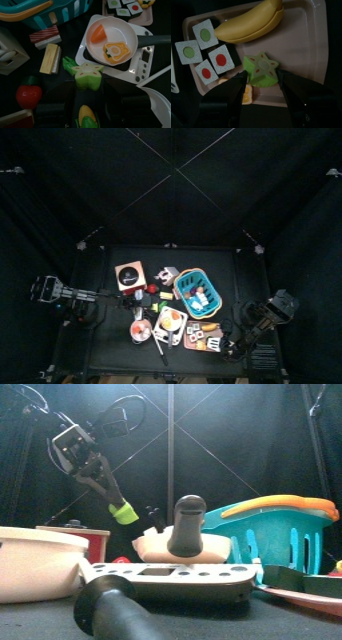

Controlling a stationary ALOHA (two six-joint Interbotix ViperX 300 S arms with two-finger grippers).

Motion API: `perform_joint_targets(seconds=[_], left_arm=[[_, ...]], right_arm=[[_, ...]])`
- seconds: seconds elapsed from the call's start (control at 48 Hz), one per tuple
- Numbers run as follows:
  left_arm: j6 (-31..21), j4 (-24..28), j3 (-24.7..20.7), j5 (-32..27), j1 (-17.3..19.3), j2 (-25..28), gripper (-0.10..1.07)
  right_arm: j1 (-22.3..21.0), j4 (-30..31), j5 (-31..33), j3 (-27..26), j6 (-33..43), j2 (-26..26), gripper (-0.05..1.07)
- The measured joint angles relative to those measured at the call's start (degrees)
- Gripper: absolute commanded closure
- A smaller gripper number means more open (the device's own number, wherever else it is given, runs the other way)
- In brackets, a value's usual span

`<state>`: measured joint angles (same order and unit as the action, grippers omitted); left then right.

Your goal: Grab starfruit top

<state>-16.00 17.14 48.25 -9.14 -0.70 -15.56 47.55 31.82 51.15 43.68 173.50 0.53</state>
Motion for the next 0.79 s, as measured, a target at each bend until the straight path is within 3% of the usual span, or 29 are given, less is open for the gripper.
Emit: perform_joint_targets(seconds=[0.333, 0.458, 0.792], left_arm=[[0.0, 0.0, 0.1, -0.1, 0.0, 0.0, 0.30], [0.0, 0.0, 0.1, 0.0, 0.0, 0.0, 0.30], [0.3, 0.3, 0.1, 0.1, 0.0, 0.0, 0.30]], right_arm=[[-0.3, -0.2, 0.4, 0.0, -0.5, -0.1, 0.47], [0.0, 1.7, 1.8, 0.0, -1.3, -2.8, 0.48], [1.0, 15.0, 0.4, 2.6, -7.5, -15.2, 0.48]])
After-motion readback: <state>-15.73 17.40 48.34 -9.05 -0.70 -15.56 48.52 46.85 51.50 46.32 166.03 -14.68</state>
